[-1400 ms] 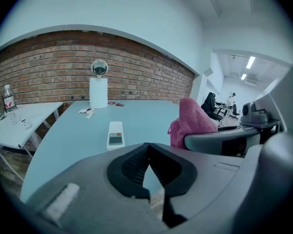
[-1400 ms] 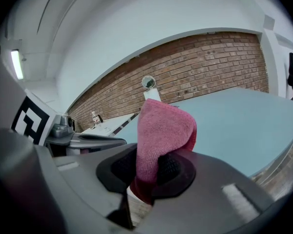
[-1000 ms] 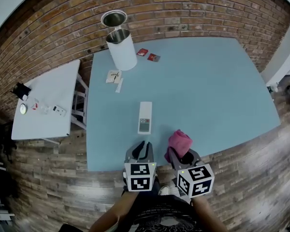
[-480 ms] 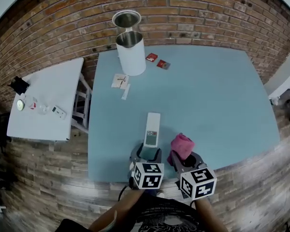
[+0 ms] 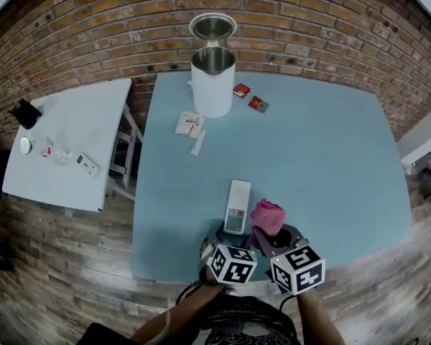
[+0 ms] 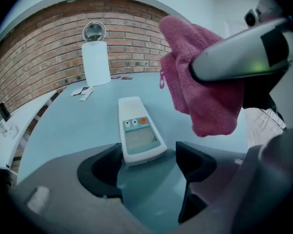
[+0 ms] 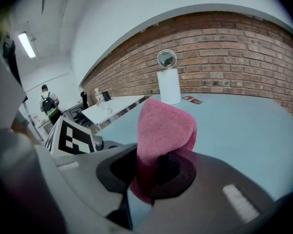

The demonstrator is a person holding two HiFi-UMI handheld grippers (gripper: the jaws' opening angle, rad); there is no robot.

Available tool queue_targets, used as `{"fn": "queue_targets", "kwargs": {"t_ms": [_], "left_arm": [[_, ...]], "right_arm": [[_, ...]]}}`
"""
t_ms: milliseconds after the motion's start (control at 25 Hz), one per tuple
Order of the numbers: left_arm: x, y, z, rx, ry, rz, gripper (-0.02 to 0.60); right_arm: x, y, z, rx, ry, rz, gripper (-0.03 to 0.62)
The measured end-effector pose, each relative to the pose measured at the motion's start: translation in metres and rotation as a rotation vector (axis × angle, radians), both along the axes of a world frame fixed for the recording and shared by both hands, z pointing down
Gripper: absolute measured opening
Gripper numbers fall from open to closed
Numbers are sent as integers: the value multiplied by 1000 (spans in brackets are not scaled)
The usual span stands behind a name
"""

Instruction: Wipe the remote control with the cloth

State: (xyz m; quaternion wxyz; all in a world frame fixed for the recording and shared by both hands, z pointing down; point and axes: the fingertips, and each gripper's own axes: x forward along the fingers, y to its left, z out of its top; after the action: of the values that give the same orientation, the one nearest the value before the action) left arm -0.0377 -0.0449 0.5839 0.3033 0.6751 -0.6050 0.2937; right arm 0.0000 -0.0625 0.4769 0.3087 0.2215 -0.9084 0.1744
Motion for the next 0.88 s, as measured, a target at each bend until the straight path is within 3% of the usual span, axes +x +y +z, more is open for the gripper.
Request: {"fn": "queue_targets", "kwargs": {"t_ms": [160,440,680,880], "left_arm": [[0,-2,-1,11,10,30,360],[0,-2,-3,33,26,63,347],[0,-1,-4,35,34,105,275],[-1,0,-3,25,38,126,270]], "right_arm": [[-27,-7,-5,16,58,-207,69],[-66,-6,0,33,71,-440,69],[-76,3,21,-40,48,-546,69],[-82,12,25,-115,-16,-627,69]]}}
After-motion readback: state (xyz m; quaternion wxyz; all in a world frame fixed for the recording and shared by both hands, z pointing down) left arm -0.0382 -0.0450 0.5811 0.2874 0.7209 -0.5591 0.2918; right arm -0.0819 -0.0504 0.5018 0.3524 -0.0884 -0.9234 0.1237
